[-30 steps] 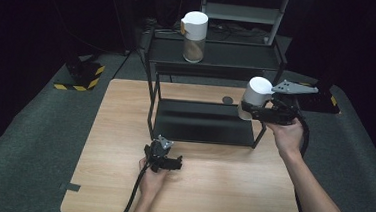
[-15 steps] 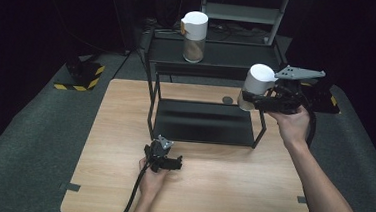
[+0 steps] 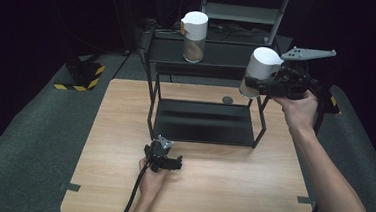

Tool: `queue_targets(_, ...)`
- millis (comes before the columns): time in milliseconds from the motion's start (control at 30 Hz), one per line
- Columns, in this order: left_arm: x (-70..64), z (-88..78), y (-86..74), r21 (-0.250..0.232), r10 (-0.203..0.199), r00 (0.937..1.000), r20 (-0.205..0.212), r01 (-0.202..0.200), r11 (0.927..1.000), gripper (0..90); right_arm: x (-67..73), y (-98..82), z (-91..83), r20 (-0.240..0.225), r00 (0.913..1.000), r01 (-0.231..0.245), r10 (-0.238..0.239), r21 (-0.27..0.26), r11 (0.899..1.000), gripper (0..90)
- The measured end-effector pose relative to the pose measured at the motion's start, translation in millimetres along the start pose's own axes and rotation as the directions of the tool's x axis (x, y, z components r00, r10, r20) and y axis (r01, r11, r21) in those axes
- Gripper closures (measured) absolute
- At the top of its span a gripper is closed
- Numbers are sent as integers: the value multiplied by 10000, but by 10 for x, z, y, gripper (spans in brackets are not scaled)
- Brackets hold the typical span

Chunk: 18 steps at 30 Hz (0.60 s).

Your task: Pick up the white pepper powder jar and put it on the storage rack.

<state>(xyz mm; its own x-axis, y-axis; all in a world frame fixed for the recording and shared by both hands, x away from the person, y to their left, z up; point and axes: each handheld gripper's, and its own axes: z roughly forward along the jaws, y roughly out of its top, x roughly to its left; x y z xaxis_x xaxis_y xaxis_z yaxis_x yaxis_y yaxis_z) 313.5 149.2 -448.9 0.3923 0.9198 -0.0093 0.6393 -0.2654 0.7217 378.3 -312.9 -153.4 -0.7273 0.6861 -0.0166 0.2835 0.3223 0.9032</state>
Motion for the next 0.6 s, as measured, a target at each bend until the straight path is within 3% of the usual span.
queue_targets(300, -1, 0, -1, -9, -4, 10000, -5, 4, 10000, 39, 29, 309, 16, 208, 9997, 151, -154, 152, 9998, 303)
queue_targets(600, 0, 0, 1, 2, 1, 10000, -1, -1, 10000, 39, 15, 574, 163, 531, 9986, -17, -10, 498, 9988, 303)
